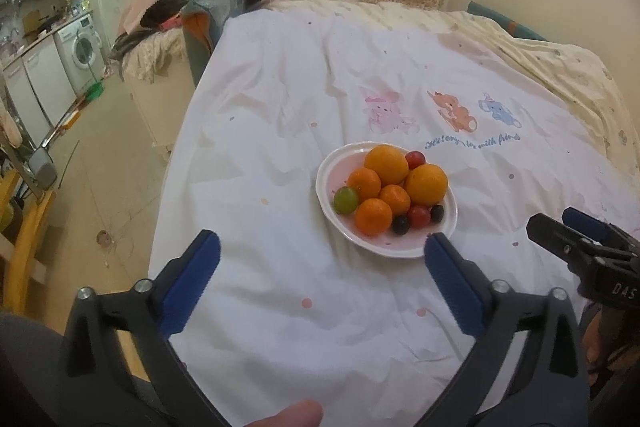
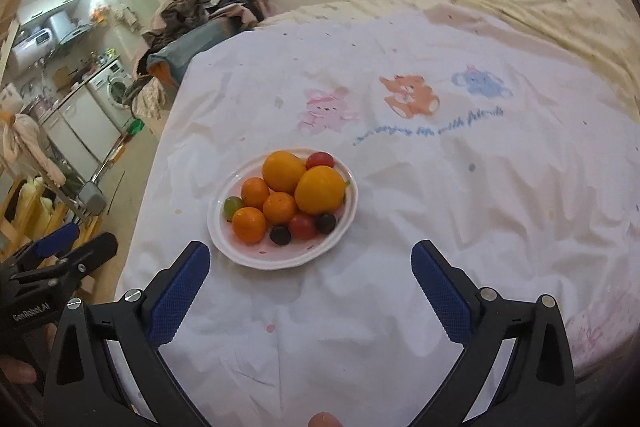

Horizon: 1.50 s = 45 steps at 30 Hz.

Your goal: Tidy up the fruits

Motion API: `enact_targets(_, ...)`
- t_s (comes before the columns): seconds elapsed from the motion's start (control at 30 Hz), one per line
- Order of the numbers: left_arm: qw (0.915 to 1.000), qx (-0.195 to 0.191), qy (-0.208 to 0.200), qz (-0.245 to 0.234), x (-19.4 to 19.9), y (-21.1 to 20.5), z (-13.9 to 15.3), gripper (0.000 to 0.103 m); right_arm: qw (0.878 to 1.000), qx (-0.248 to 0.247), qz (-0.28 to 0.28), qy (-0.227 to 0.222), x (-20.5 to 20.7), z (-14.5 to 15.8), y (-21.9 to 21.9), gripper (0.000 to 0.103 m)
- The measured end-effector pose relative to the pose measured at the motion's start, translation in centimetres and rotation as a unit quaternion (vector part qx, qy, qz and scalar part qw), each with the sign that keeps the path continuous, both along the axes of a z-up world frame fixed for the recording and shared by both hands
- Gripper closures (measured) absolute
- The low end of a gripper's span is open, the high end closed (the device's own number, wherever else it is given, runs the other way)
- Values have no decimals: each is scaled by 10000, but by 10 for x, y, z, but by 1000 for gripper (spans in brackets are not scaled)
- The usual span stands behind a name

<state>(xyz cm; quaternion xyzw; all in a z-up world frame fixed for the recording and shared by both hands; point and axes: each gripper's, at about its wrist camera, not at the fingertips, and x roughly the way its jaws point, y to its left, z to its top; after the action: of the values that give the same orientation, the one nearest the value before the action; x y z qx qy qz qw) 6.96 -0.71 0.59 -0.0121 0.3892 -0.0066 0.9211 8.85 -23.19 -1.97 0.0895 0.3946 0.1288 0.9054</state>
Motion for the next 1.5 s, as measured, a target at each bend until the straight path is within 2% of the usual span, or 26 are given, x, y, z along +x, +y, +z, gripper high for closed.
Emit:
enact_targets(0.13,9999,102,-91,36,-1,-3,1,1,10000,18,28,-80,2,1,4,0)
enact_targets(0.4,9998,-26,-58,208,7,3,0,1,9999,-5,24,-156,1,3,6,0)
enact_targets(1.5,9998,-25,-96,173,7,3,-3,1,9997,-122,-11,-229,0,4,6,0)
